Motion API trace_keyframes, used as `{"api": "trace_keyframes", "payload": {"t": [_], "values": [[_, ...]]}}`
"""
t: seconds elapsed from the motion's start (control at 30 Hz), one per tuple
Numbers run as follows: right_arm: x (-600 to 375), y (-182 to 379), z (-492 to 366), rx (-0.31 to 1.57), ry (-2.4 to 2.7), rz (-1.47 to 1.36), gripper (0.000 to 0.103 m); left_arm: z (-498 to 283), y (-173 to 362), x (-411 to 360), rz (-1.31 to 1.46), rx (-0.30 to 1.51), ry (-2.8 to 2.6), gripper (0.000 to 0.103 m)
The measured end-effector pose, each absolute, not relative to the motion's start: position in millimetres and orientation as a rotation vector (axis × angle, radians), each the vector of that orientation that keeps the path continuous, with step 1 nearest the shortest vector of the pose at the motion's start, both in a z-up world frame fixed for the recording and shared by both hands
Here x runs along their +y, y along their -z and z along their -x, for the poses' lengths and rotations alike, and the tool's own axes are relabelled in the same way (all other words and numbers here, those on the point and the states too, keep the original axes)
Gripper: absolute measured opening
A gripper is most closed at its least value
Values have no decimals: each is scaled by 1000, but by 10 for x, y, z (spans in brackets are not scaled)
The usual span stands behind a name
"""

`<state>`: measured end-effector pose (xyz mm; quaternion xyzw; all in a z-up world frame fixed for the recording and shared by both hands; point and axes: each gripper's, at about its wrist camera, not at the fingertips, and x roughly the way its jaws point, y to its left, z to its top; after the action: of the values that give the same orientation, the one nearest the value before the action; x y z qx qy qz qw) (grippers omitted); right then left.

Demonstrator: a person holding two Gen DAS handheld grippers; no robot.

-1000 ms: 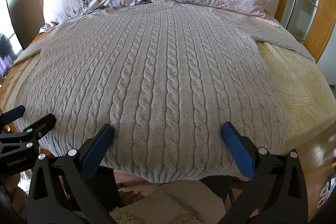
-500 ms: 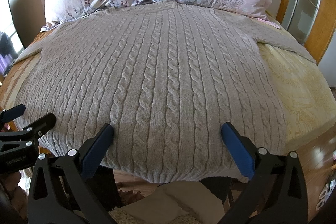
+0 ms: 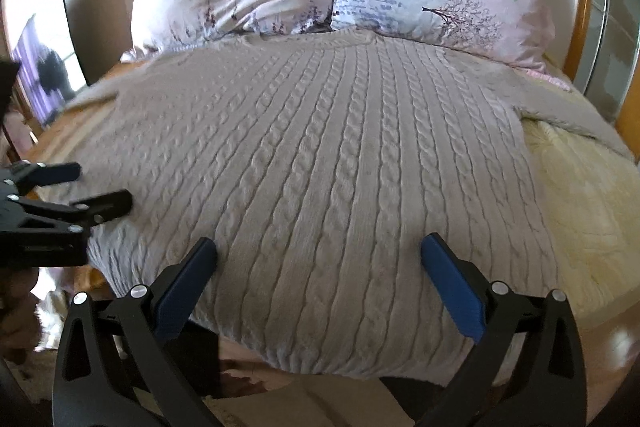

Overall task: Fold small clothes
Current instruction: 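Grasp the sweater sleeve with the right gripper and lift it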

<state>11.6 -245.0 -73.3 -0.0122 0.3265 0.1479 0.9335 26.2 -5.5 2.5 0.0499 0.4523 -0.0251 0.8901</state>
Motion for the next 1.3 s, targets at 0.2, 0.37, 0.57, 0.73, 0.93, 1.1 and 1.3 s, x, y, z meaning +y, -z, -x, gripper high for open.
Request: {"api": "trace_keyframes", "payload": {"t": [0.2, 0.37, 0.57, 0.73, 0.93, 1.1, 1.3], "values": [[-3311, 370, -544, 652, -163, -276, 83, -546, -100, -20, -75, 927, 108, 101], [-4076, 180, -907, 655, -30, -509, 63, -761, -206, 14, -48, 874, 146, 101], [-5033, 314, -1366, 669, 189, -710, 51, -1027, -315, 115, 49, 822, 221, 101], [-5625, 609, -1577, 688, 293, -892, 44, -1206, -371, 120, 29, 803, 230, 101], [-5863, 727, -1657, 650, 308, -975, 38, -1404, -375, 197, 96, 844, 272, 101], [-6015, 776, -1671, 629, 320, -1022, 25, -1522, -358, 283, 148, 873, 263, 101], [-6076, 816, -1625, 595, 340, -1024, 17, -1596, -388, 364, 209, 832, 266, 101]]}}
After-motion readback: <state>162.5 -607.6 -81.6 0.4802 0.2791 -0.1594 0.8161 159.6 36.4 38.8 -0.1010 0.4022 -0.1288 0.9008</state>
